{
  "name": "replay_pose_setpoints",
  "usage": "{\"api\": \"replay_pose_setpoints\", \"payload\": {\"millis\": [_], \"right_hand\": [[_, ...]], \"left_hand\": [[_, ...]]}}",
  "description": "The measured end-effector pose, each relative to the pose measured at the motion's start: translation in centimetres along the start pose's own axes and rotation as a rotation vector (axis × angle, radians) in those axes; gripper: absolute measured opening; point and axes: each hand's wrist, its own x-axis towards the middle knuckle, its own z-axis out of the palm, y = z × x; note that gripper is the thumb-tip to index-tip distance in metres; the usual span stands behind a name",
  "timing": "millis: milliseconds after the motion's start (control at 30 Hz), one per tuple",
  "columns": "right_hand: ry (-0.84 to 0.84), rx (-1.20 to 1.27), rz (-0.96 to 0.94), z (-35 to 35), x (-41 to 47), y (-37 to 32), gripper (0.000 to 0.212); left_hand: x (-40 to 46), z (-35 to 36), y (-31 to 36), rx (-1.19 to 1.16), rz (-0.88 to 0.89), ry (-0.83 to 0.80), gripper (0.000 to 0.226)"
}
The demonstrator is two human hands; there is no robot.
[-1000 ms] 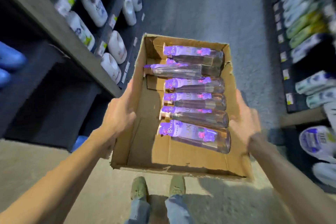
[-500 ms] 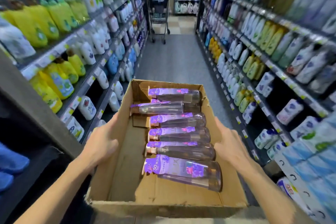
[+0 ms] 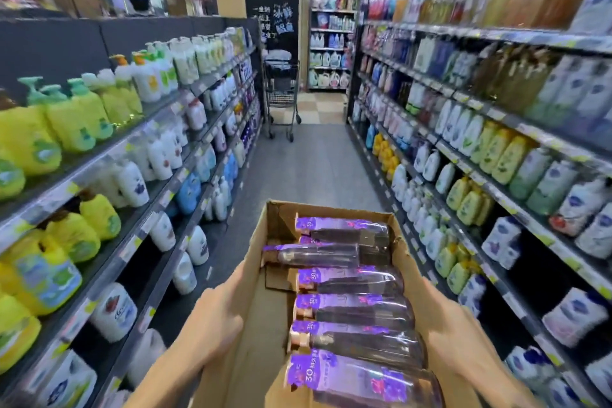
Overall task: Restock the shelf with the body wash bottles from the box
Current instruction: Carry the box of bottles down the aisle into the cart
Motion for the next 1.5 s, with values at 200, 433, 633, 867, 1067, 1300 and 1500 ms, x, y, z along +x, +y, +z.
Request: {"api": "replay_pose_setpoints", "payload": {"millis": [200,433,633,867,1067,1300,1500], "right_hand": [[0.081,0.009,-0.046,-0.5,13.7,-0.1,0.106],[0.100,0.016,-0.060,-1.7,30.2,-0.3,0.099],[0.100,0.034,-0.120,-4.0,47.0,0.4,0.094],[0.102,-0.041,-0.137,-7.6,65.0,-1.4,0.091],[0.127,-0.086,-0.151,-7.2,81.8,-2.6,0.090],[0.149,-0.106,-0.147,-5.8,103.3,-4.9,0.096],[0.178,-0.066,-0.158,-6.3,119.5,-8.2,0.091]], "left_hand": [[13.9,-1.1,0.6,0.012,-0.016,0.014,0.111],[30.4,-0.2,1.2,0.040,-0.078,0.008,0.101],[45.7,1.9,2.4,0.046,-0.084,0.084,0.097],[63.8,2.4,2.0,0.118,-0.172,0.115,0.108],[79.7,2.0,1.2,0.077,-0.119,0.127,0.101],[100.2,1.3,-1.4,0.007,-0.109,0.107,0.099],[117.3,-0.4,-2.2,0.038,-0.046,0.121,0.092]]}}
